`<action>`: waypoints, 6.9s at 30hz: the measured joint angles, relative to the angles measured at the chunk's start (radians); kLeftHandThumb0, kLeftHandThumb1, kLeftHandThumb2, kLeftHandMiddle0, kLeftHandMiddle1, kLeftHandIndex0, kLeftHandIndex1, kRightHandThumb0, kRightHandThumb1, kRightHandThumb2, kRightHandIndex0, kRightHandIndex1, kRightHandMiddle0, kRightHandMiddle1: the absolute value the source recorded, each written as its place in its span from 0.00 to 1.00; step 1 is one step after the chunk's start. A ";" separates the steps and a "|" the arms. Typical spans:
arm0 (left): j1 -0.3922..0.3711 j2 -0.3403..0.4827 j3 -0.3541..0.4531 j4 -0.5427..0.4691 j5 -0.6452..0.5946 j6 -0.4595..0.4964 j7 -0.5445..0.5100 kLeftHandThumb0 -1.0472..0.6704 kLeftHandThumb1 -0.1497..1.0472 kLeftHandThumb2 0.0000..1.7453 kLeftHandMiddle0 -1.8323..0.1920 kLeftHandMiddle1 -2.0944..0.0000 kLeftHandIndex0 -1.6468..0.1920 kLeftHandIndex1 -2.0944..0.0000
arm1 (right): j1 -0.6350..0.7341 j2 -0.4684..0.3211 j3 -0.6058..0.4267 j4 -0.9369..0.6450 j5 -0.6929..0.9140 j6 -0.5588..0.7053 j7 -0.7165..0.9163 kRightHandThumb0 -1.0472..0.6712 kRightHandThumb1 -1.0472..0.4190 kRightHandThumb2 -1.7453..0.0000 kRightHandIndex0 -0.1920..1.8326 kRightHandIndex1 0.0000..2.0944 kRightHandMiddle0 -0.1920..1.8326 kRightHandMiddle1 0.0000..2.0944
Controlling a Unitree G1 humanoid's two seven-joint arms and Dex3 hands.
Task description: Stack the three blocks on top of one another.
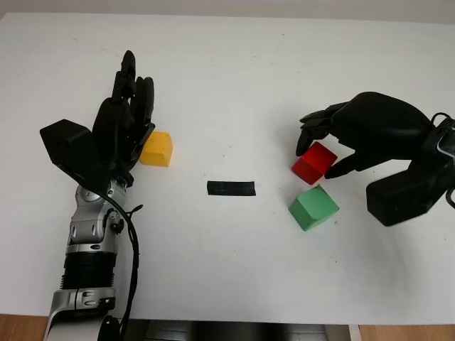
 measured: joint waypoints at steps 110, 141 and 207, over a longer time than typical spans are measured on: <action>0.021 -0.036 0.002 -0.049 -0.010 0.025 0.028 0.19 1.00 0.25 1.00 0.99 0.99 0.98 | 0.122 0.423 0.088 -0.421 0.173 0.788 0.145 0.37 0.07 0.97 0.23 0.02 0.26 0.72; 0.027 -0.005 0.006 -0.049 -0.008 -0.009 -0.002 0.18 1.00 0.23 1.00 0.99 0.99 0.98 | 0.068 0.341 -0.085 -0.561 0.264 0.788 0.223 0.11 0.00 0.82 0.00 0.00 0.00 0.00; -0.179 0.635 -0.425 0.132 0.945 -0.314 -0.148 0.12 0.95 0.04 0.99 0.97 0.71 0.95 | 0.088 0.443 -0.344 -0.444 0.682 0.970 -0.055 0.17 0.00 0.62 0.00 0.00 0.00 0.00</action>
